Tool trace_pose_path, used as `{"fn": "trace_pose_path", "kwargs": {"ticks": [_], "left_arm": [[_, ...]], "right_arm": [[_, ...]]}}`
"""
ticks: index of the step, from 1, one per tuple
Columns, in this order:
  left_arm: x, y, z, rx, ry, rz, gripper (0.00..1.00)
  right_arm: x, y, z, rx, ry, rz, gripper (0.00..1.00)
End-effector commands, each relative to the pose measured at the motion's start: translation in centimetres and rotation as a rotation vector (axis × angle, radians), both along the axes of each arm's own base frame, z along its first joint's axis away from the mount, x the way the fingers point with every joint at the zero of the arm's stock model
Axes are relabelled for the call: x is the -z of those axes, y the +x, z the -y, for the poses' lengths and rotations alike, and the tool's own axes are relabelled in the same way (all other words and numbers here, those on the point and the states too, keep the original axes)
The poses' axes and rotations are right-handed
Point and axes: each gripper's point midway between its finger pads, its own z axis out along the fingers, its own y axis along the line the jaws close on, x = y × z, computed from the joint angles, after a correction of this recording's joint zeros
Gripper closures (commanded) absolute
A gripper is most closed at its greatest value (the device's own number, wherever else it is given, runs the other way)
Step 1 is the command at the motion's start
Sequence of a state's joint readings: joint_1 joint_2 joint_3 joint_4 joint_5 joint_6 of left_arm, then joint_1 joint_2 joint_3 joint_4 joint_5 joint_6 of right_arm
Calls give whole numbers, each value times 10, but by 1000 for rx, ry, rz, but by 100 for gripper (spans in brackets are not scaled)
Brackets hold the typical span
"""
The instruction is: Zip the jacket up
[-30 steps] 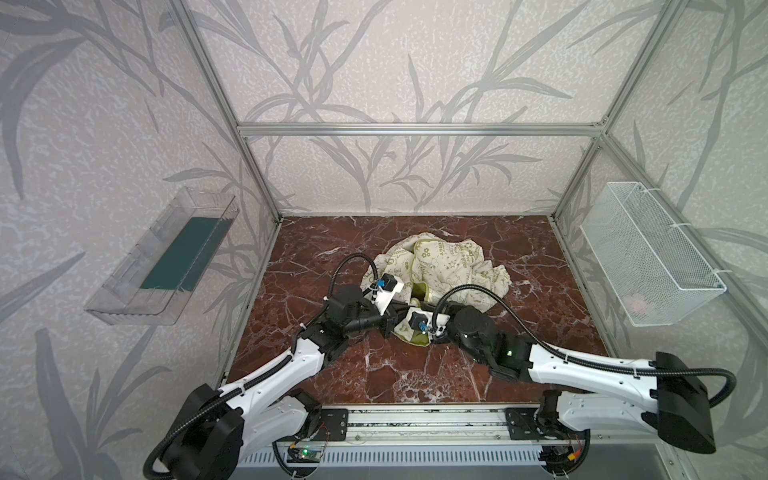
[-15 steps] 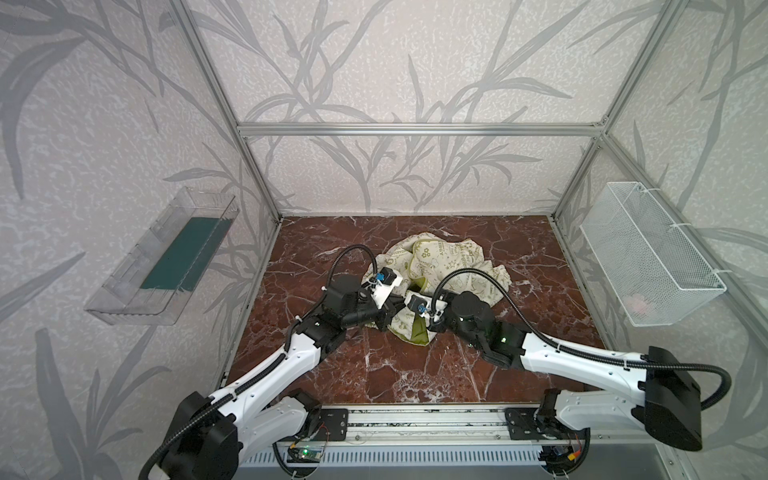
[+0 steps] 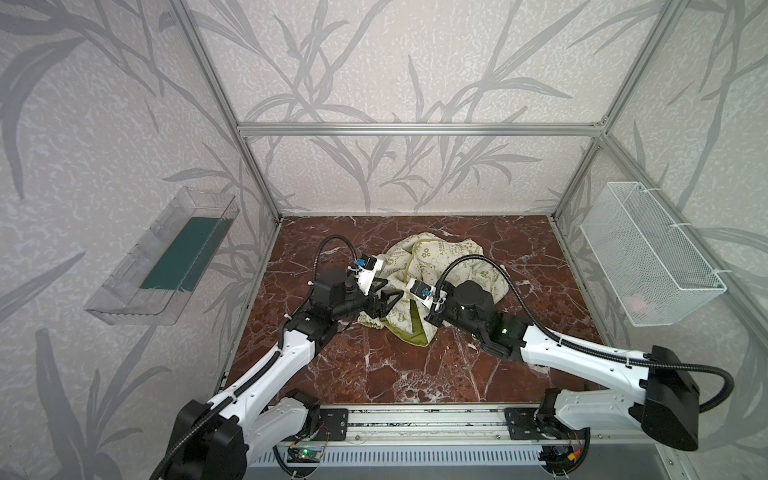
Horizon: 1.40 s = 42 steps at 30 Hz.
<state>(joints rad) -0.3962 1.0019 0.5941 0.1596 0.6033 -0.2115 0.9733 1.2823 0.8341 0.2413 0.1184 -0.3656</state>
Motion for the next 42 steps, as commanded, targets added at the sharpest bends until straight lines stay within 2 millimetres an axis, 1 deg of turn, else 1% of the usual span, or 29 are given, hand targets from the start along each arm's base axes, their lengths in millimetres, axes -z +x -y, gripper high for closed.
{"fn": "trace_pose_path", "kwargs": {"ticks": [1,2,5,7,10,12,14,16,19,21,23,26,28,33,38,42], "left_arm": [[-22,-8,-8,-70,-173,-26,26],[-25,-13,-11,-82,-215,-39,26],[-23,-24,-22,-145,-333,-118,27],[-16,-26,-31,-216,-396,-209,27],[-18,-33,-38,-250,-461,-245,30],[-19,-33,-46,-304,-502,-277,30],[-12,-33,-53,-366,-527,-364,33],[-4,-36,-54,-394,-517,-441,36],[7,-42,-58,-446,-494,-547,37],[13,-46,-54,-440,-500,-621,38],[25,-51,-48,-426,-510,-714,43],[38,-55,-41,-395,-530,-776,47],[38,-55,-43,-403,-546,-771,47],[32,-55,-50,-430,-575,-721,47],[40,-68,-54,-444,-574,-768,46],[47,-69,-59,-470,-577,-778,43]], "right_arm": [[-9,1,-13,-28,65,-28,100],[-7,0,-15,-35,63,-33,100],[-4,1,-18,-36,71,-51,100],[-3,0,-20,-41,87,-64,100],[1,-5,-24,-68,111,-105,100],[4,-8,-27,-83,132,-147,100],[7,-11,-32,-97,153,-190,100],[9,-13,-36,-106,169,-224,100],[14,-17,-45,-141,189,-283,100],[18,-21,-54,-173,197,-326,100],[21,-22,-63,-197,205,-356,100],[19,-20,-70,-203,236,-374,100],[18,-20,-73,-213,242,-380,100],[20,-20,-78,-225,244,-393,100],[20,-19,-81,-228,244,-395,100],[19,-19,-85,-238,253,-405,100]]}}
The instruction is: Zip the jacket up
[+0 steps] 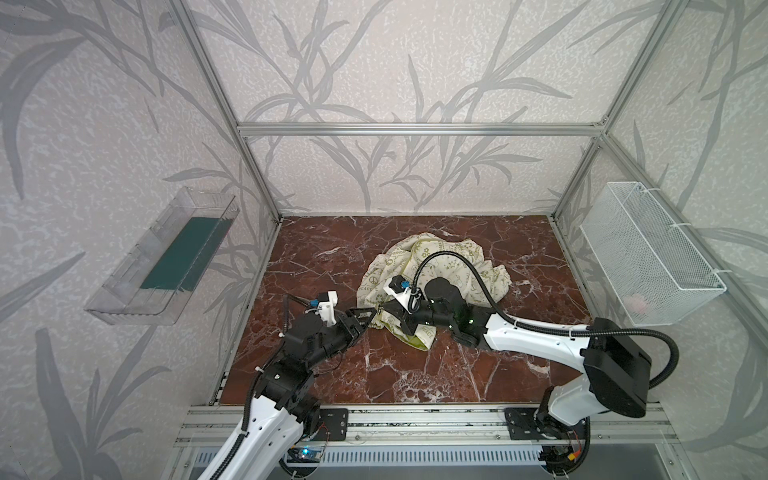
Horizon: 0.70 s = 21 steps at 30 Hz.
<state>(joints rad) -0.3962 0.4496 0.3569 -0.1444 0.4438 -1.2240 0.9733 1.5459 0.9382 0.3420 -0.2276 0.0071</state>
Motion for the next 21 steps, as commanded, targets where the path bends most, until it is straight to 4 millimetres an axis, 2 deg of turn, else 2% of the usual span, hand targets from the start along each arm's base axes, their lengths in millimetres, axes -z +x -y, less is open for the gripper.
{"fn": "trace_pose_path", "kwargs": {"ticks": [1,5,8,11,21], "left_arm": [[19,-3,-4,-22,2,-77,43],[18,0,2,2,-3,-73,44],[18,4,9,35,-12,-78,55],[19,7,13,50,-11,-79,59],[12,6,-2,-31,-7,-26,70]], "right_arm": [[-20,3,-12,-16,63,14,100],[-22,3,-13,-21,67,12,100],[-22,2,-14,-26,70,6,100],[-22,2,-14,-25,68,3,100],[-19,1,-13,-29,58,-5,100]]}}
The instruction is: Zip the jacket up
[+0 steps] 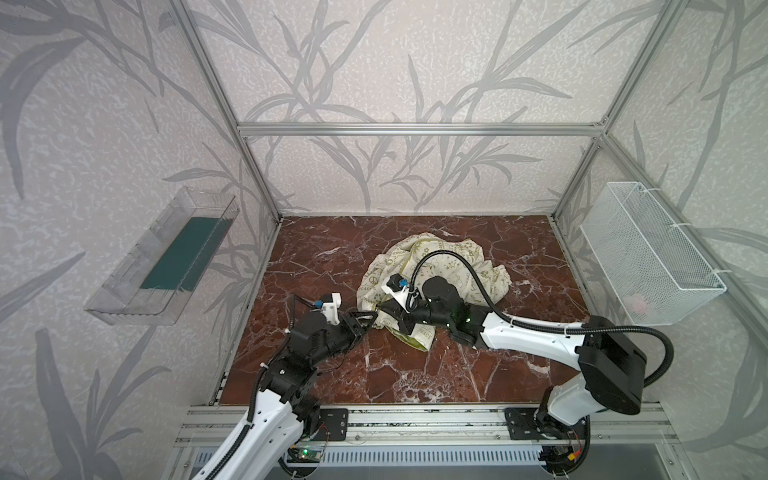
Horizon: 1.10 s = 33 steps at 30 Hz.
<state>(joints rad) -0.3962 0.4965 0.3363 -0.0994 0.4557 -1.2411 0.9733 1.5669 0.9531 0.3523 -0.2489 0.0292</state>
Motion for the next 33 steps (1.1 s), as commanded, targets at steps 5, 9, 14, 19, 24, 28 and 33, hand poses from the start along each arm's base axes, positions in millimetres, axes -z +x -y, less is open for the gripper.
{"fn": "trace_pose_path", "kwargs": {"ticks": [5,9,14,19,24,28,33], "left_arm": [[0,4,-7,-44,-3,18,78],[-4,7,-6,-46,-9,31,83],[-3,7,-7,-56,-6,29,96],[0,5,-11,-73,3,21,100],[2,5,-13,-80,9,11,100],[2,5,-13,-81,13,10,100],[2,5,-13,-78,16,9,100]], "right_arm": [[-21,0,-8,-22,49,15,100],[-21,0,-8,-24,46,15,100],[-20,1,-6,-16,39,18,100],[-20,7,-4,6,35,26,100],[-23,14,-2,28,35,33,100],[-21,25,2,60,23,31,100],[-22,39,6,107,1,50,100]]}}
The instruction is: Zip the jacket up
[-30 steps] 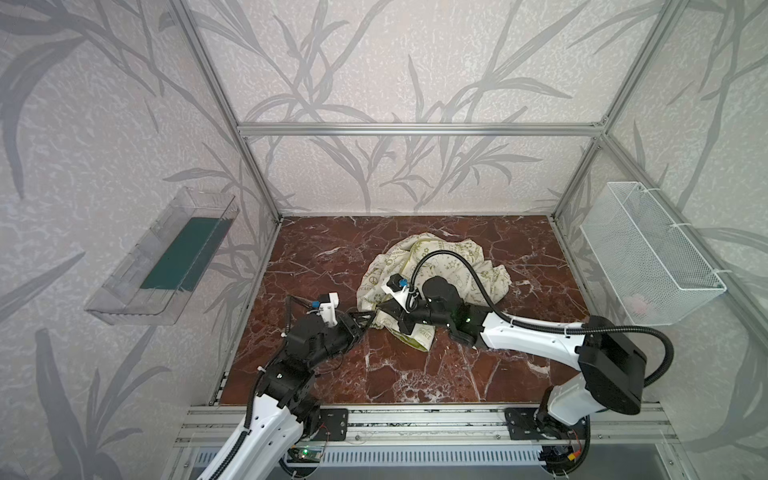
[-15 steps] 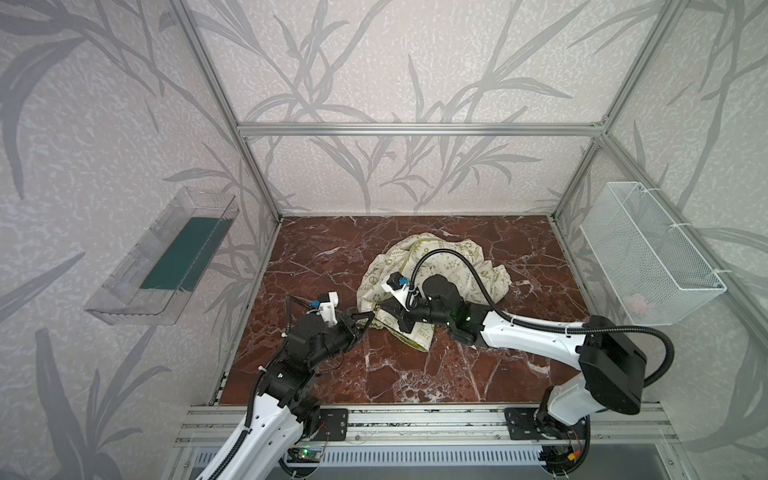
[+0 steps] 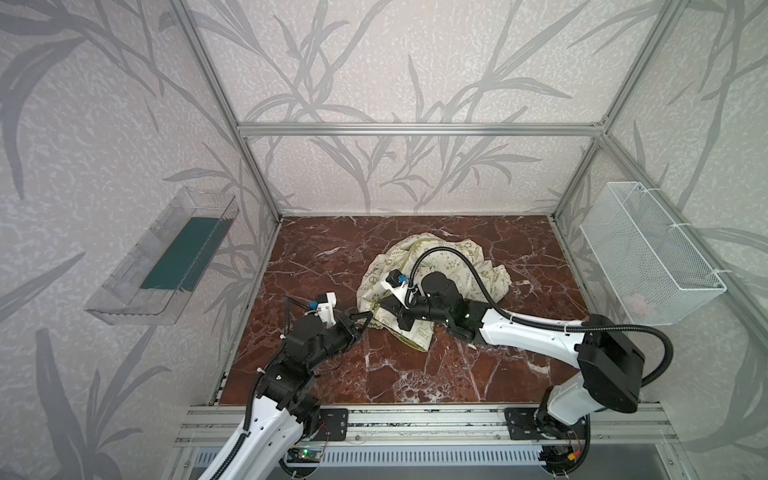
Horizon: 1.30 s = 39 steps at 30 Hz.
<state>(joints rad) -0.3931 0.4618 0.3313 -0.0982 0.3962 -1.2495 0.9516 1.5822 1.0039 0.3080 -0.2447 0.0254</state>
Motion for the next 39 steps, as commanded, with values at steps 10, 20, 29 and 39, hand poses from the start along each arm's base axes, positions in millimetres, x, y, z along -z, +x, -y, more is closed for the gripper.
{"fn": "trace_pose_path", "kwargs": {"ticks": [10,20,29,39], "left_arm": [[4,1,-6,-25,47,-13,100],[-45,44,-29,-102,292,76,100],[-128,130,-60,-102,355,166,100],[-220,182,-121,-255,369,346,100]], "right_arm": [[-29,65,20,180,-32,102,100],[-95,145,92,442,-65,238,100],[-166,196,172,616,-100,309,100],[-228,219,245,776,-95,353,100]]}}
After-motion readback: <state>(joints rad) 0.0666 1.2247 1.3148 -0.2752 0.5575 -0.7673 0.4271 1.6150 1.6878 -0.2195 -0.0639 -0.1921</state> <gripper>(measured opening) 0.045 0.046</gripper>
